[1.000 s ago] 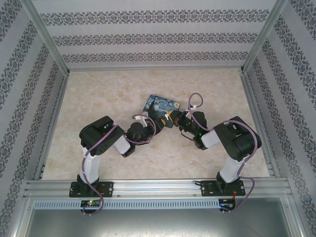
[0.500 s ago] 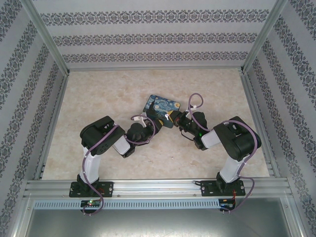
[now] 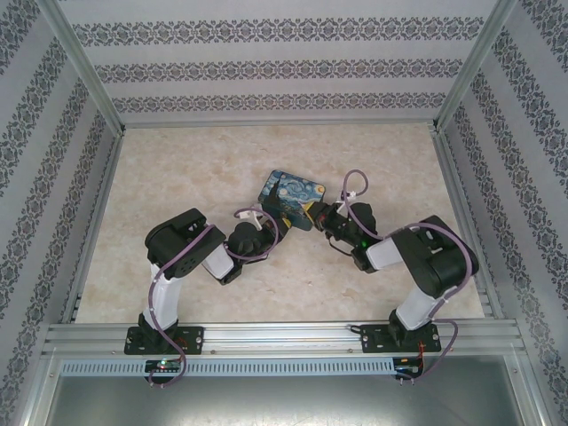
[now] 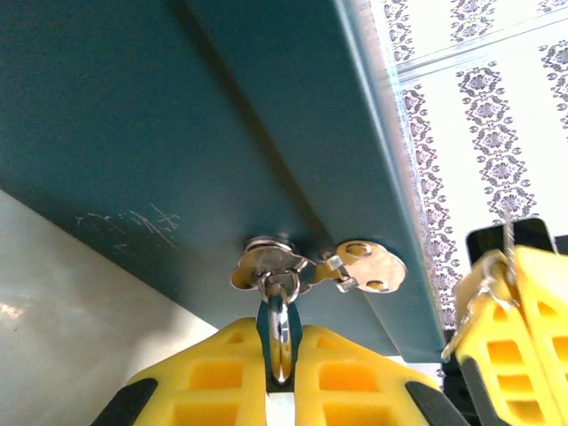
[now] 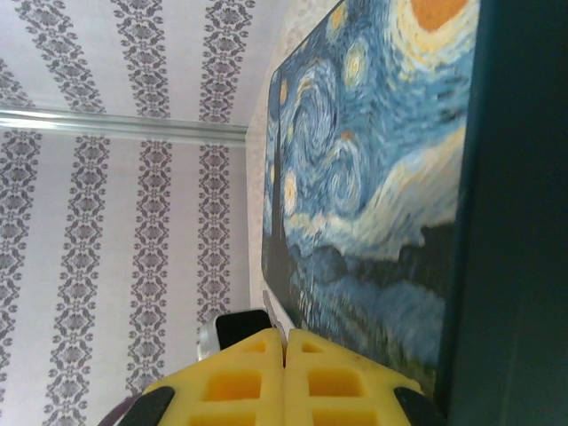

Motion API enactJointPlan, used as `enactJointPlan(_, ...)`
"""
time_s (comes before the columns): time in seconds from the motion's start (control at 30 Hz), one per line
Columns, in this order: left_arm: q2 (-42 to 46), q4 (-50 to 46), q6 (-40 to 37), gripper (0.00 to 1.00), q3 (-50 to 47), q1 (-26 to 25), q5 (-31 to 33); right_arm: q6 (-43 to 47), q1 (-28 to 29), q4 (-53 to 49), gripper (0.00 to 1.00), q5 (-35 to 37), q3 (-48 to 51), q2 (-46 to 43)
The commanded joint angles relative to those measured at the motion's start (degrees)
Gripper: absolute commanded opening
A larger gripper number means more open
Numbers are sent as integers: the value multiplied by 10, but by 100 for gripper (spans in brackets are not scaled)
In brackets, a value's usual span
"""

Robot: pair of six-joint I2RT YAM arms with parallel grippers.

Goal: Unlock the padlock with the key

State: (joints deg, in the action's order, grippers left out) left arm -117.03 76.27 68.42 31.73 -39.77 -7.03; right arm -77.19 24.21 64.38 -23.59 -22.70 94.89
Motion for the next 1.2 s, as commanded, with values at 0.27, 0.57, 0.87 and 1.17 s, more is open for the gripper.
enactJointPlan(0.27, 52, -36, 0, 0, -9, 6, -30, 67, 14, -148, 0, 1, 132, -239)
enactJointPlan(0.57, 78, -56, 7, 0, -3, 8, -84, 36, 92, -251, 0, 112, 166, -347)
enactJointPlan(0.87, 117, -74, 6, 0, -3, 10, -115, -17, 125, -135, 0, 142, 146, -221)
enactJointPlan(1.17, 105, -50, 34, 0, -9, 10, -127, -42, 143, -94, 0, 179, 127, -160)
